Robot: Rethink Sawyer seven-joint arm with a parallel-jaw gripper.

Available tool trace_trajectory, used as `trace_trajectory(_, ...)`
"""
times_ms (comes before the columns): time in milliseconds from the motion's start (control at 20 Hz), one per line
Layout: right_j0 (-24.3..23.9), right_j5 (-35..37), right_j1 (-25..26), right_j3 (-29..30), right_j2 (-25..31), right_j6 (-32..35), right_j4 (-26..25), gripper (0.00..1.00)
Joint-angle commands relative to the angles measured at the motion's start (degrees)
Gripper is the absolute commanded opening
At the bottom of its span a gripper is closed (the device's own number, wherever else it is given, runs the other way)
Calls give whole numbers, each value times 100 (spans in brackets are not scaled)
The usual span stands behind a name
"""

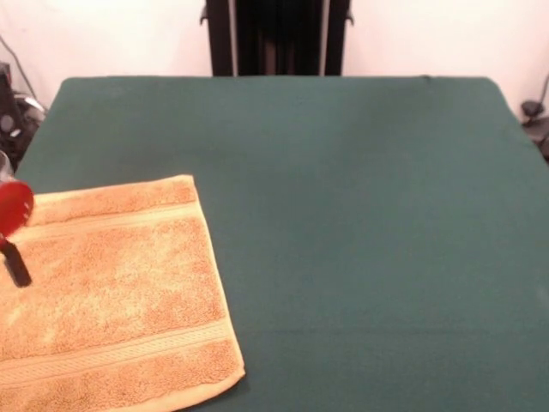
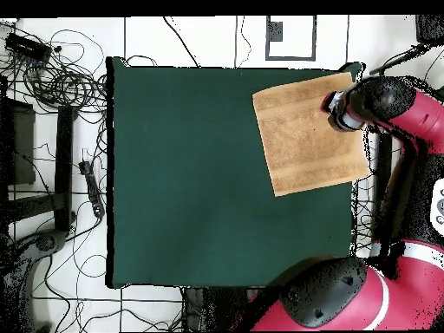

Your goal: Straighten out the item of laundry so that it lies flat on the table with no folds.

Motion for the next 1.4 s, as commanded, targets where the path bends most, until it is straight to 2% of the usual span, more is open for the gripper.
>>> trace_trajectory(50, 143, -20, -140, 886, 254, -784, 13, 100)
trace_trajectory(350, 140, 179, 460, 81, 409, -1176, -175, 100)
trace_trajectory(500, 170, 58, 475, 128, 387, -1061, -150, 100)
trace_trajectory(850, 138, -563, 235, 833, 278, -768, -99, 100)
trace_trajectory(1400, 119, -1562, -374, 2294, 150, -72, -18, 100)
